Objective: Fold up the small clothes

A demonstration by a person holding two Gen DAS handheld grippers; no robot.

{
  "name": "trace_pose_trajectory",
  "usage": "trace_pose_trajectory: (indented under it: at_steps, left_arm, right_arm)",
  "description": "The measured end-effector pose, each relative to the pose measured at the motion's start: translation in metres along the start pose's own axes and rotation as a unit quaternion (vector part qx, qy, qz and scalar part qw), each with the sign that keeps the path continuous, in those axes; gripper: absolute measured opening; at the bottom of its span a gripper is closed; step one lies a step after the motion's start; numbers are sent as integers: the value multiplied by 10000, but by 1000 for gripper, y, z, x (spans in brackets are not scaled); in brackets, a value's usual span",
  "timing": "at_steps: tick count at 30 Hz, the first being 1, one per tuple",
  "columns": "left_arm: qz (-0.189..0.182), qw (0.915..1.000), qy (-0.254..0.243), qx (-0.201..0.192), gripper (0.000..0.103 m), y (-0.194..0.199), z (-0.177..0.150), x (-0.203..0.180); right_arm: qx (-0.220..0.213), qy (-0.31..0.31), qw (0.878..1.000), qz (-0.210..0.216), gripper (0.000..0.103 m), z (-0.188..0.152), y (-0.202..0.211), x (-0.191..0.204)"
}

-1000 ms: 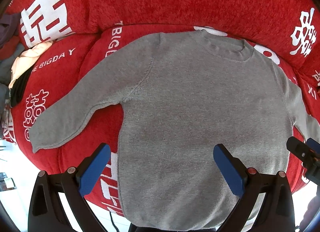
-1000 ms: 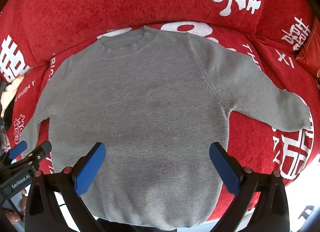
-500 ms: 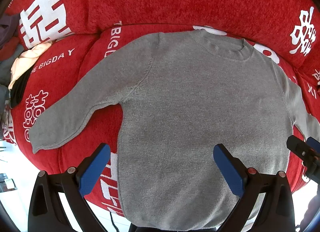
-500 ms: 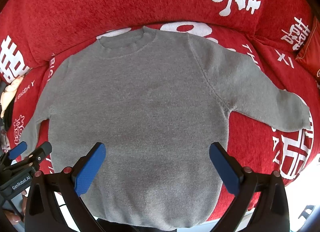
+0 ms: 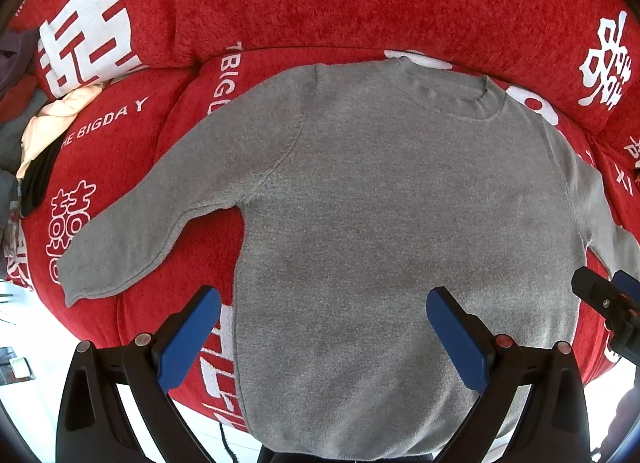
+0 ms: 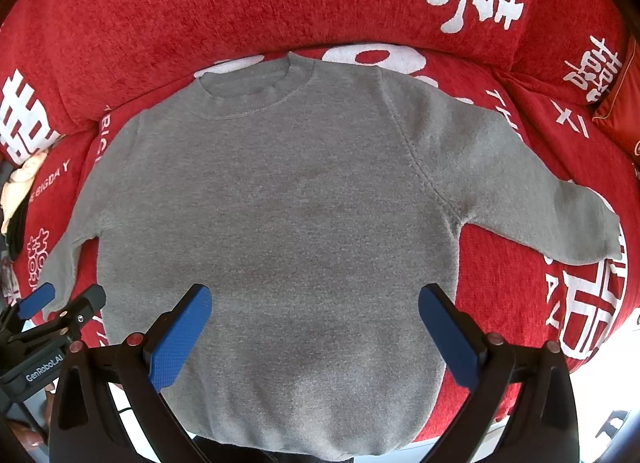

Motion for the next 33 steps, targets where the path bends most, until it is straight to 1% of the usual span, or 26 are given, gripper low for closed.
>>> trace_pose_trajectory:
  at_steps: [33]
  left_arm:
    - [47,10000,-78,22,103,1,-2,0]
  right_arm:
    - [16,76,9999,-101,103,-1,-4,1]
Point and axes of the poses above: each gripper's, at about its wrist camera, not at the fingertips, and y roughly against the way its jaws point, x to its left, z to its top, the point moved 3 cm from there along -y, roughly the way its jaws point, and after that the axes turned 6 degrees about x, right-handed, at the moved point
